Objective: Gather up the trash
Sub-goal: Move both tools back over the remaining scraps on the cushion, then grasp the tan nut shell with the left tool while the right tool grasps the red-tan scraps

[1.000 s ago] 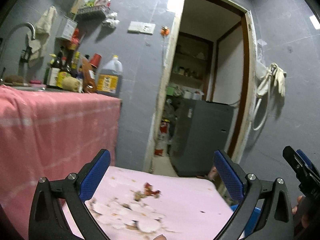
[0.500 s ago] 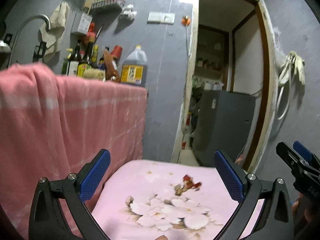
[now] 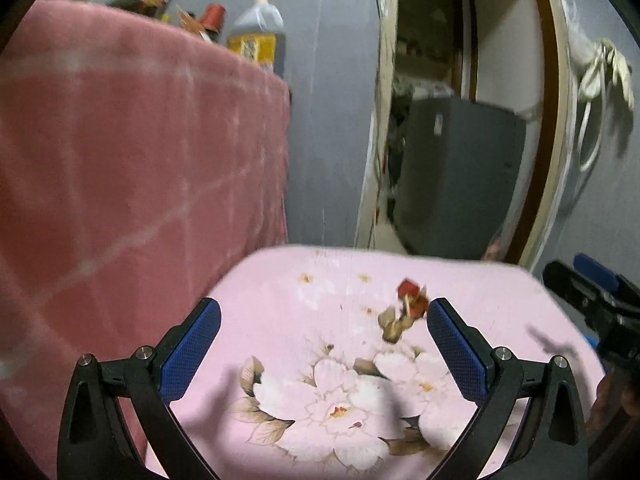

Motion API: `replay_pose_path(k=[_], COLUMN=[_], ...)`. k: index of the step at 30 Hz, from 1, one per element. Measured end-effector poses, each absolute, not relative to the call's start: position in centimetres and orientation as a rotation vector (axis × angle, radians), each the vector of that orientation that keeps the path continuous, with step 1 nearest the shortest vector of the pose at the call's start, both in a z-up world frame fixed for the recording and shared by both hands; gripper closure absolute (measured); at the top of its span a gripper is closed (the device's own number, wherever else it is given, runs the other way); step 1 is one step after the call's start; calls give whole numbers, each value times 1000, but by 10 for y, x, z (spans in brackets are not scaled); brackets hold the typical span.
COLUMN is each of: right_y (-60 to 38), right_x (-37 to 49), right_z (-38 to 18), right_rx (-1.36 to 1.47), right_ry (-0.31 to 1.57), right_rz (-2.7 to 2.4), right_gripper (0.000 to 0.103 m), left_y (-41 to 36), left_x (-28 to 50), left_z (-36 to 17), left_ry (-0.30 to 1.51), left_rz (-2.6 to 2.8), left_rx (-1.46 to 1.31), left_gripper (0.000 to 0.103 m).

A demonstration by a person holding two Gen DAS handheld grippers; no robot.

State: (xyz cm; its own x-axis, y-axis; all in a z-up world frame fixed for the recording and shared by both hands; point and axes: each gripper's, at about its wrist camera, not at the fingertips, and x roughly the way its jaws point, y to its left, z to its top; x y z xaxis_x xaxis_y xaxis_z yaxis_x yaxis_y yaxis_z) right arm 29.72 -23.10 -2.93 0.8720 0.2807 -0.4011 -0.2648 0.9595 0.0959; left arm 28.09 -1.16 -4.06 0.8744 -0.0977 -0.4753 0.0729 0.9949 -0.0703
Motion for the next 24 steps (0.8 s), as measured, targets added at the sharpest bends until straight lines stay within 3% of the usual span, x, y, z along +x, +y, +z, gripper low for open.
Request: replay_pose_path(k=[5,9,16,24], right_y=[-227,-223,-215,-205], right_x=[319,337,367,388], right_z=[-41,-47,-61,-78], right_rx=[19,26,55,73], right_ry=[512,573,699,819], right_rz=[306,346,431,485], right_gripper=[25,34,63,70], left_y=[-12,-15,-30,-43], left_x=[304,318,339,353], left_z=[-54,-59,-69,-76], left_ry=[592,652,761,827], left_rz=[-125,-165,-254,-324], left_rx=[-68,-85,-86,-80], left_gripper=[5,21,59,78])
